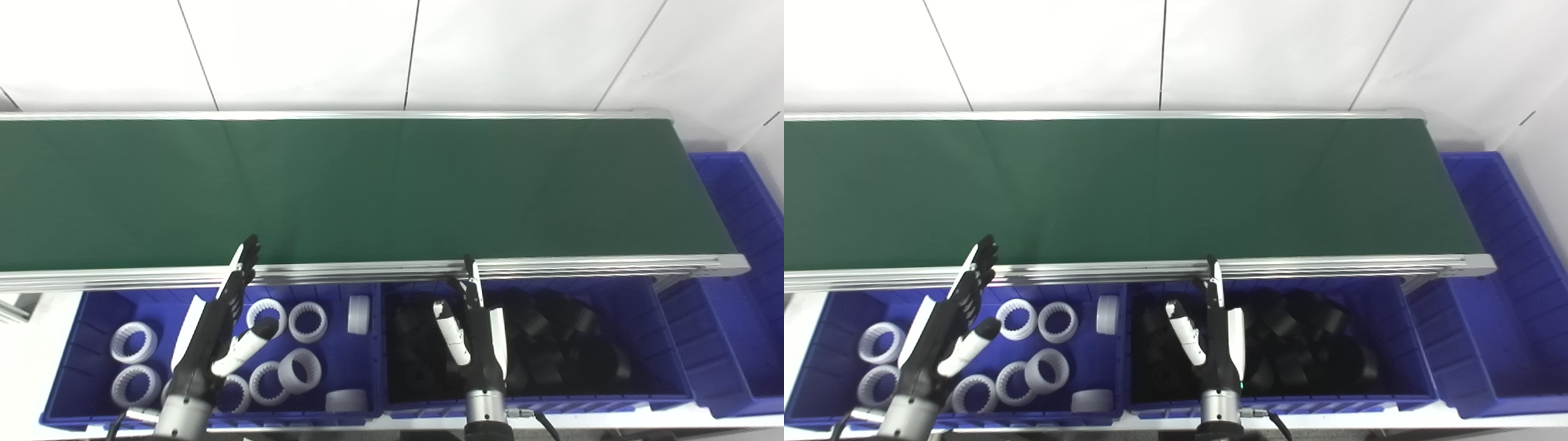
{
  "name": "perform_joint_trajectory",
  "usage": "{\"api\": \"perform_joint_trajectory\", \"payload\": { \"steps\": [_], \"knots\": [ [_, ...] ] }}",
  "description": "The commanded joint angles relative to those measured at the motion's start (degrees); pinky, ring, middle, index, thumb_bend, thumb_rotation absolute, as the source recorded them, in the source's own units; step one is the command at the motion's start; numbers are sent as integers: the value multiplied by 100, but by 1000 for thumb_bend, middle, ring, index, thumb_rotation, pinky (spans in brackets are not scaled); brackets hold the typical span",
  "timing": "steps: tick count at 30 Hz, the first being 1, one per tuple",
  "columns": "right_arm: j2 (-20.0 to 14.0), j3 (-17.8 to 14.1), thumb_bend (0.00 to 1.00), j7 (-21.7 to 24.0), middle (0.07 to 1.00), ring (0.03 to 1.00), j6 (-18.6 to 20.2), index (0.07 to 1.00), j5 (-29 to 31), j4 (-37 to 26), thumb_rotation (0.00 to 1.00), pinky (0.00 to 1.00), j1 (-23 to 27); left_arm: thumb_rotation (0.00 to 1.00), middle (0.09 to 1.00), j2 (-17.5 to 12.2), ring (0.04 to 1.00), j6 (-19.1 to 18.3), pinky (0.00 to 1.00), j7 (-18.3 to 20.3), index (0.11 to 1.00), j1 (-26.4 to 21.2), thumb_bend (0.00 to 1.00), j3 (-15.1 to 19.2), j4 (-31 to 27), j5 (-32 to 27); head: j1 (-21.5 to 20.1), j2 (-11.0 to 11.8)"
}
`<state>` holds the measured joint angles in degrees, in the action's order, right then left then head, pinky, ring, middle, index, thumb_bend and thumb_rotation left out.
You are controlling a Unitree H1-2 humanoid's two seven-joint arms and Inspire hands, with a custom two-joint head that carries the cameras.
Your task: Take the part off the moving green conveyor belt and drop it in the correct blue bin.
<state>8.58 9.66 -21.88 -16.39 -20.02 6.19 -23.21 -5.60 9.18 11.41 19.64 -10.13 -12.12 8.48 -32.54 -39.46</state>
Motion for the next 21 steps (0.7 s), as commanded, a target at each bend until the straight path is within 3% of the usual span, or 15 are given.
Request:
{"api": "perform_joint_trajectory", "payload": {
  "steps": [1, 5, 6, 13, 21],
  "knots": [
    [403, 361, 749, -11, 1000, 939, -412, 1000, -70, -168, 1000, 929, -149, 811, 1000, 13, 1000, 432, 1000, -140, 1000, -6, 689, -42, -235, 113, 5, -6],
    [246, 353, 729, 111, 1000, 940, -536, 1000, 82, -259, 1000, 900, -257, 776, 1000, 86, 1000, 745, 1000, -233, 1000, 124, 700, -184, -316, 276, 471, -31],
    [200, 347, 743, 158, 995, 934, -583, 998, 154, -318, 1000, 900, -319, 773, 1000, 105, 1000, 692, 1000, -234, 1000, 220, 692, -217, -460, 269, 695, -44],
    [-10, 285, 767, 323, 961, 904, -977, 966, 401, -484, 1000, 902, -543, 795, 1000, 35, 1000, 504, 1000, -261, 1000, 687, 628, -295, -1226, 455, 1212, -54],
    [-224, 312, 769, 315, 951, 896, -1049, 941, 467, -598, 1000, 887, -616, 764, 1000, 279, 1000, 511, 982, -560, 1000, 608, 569, -218, -765, 769, 1504, 9]
  ]
}}
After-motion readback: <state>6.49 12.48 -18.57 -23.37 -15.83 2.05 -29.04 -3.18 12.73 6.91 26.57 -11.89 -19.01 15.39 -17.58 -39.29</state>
